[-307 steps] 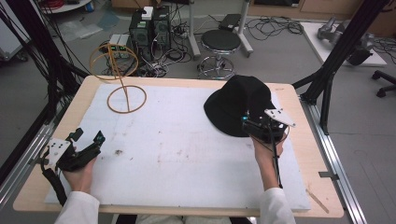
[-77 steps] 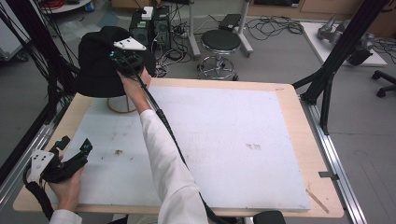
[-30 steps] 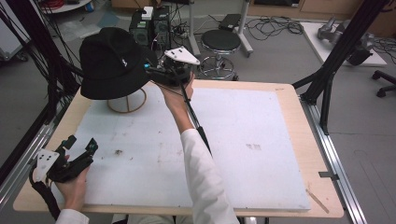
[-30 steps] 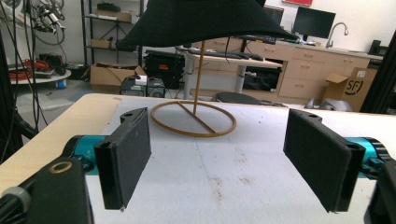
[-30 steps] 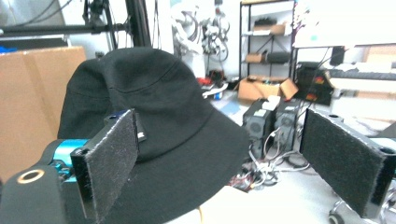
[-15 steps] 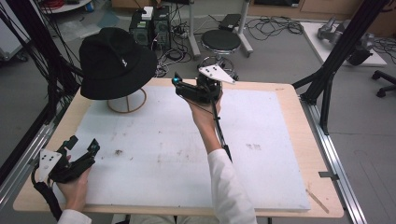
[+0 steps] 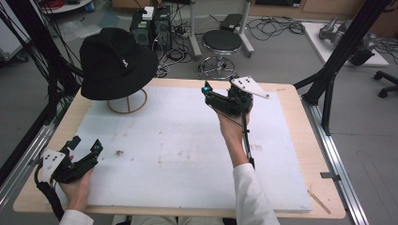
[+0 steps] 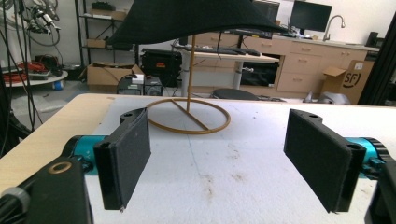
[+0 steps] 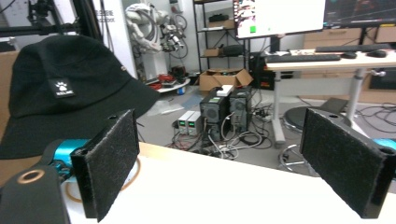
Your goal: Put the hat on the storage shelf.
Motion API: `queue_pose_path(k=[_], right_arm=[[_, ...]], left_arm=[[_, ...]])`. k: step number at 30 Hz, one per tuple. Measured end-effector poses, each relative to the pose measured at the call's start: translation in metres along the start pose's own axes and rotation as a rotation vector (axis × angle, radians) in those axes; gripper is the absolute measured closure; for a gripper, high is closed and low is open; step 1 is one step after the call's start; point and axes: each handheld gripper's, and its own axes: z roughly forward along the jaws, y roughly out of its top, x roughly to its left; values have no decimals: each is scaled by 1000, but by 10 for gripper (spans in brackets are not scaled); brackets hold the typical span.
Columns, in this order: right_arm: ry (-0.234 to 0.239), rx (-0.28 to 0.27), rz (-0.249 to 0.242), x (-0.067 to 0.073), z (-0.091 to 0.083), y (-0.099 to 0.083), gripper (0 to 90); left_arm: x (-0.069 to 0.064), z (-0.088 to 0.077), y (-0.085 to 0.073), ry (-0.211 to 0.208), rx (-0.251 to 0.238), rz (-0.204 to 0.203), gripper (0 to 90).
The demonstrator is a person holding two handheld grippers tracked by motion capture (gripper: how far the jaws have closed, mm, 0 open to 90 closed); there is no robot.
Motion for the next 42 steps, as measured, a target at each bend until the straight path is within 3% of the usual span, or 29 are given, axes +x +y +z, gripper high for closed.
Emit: queue_pose_path(k=[7, 12, 22, 25, 27, 32, 35, 42], right_arm=[[-25, 3, 6, -18, -20, -12, 110], [-61, 15, 20, -35, -35, -26, 110], [-136, 21, 28, -55, -63, -45, 110], [-147, 52, 30, -58, -67, -48, 110], [-149, 20, 24, -59, -72, -51, 110], [-177, 52, 11, -63, -85, -61, 110], [-190, 34, 1, -65, -92, -65, 110], [-217, 81, 18, -71, -99, -75, 110]], left_arm=[[-1, 1, 0, -2, 4, 4, 230], [-2, 2, 0, -5, 4, 3, 230], [-2, 3, 0, -2, 5, 3, 230], [-2, 2, 0, 2, 4, 3, 230], [-1, 2, 0, 4, 3, 3, 230], [-1, 3, 0, 5, 2, -1, 230], [-1, 3, 0, 5, 2, -1, 230], [-1, 5, 0, 4, 2, -1, 230]])
